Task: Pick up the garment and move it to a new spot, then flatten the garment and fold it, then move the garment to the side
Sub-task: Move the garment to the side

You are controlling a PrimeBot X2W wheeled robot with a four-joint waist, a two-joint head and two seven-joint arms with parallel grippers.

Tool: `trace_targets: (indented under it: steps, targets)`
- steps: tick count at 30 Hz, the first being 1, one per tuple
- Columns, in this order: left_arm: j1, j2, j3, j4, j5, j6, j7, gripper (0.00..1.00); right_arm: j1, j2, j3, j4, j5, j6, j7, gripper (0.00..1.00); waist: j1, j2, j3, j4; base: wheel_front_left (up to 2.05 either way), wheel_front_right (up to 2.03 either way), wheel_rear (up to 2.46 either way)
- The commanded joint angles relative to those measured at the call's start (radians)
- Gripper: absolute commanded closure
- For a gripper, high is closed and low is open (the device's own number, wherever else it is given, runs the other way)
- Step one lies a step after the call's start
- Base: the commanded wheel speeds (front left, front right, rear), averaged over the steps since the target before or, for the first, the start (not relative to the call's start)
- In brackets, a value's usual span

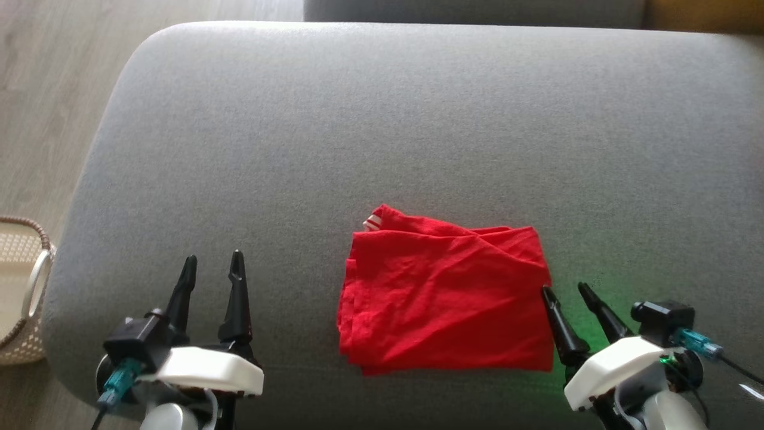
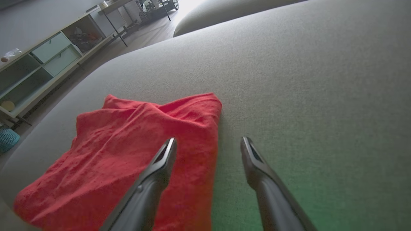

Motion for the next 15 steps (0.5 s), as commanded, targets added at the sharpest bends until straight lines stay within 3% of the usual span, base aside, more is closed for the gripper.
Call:
trace_targets:
  steps: [1, 14, 15]
  targets:
    - [-0.054, 0.004, 0.03, -0.028, -0.008, 0.004, -0.012, 0.0, -0.053, 0.002, 0.026, -0.017, 0.006, 0.0, 0.006, 0.0, 0.0, 0.0, 0.01, 0.009, 0.0, 0.0, 0.0]
    - [-0.071, 0.004, 0.017, -0.012, -0.008, 0.002, -0.012, 0.0, -0.116, 0.002, 0.044, 0.149, 0.023, 0.0, 0.028, 0.0, 0.0, 0.0, 0.034, 0.055, 0.0, 0.0, 0.0]
    - [-0.071, 0.004, 0.016, -0.012, -0.009, 0.003, -0.012, 0.0, -0.12, 0.002, 0.047, 0.158, 0.018, 0.0, 0.026, 0.51, 0.0, 0.0, 0.034, 0.056, 0.0, 0.0, 0.0]
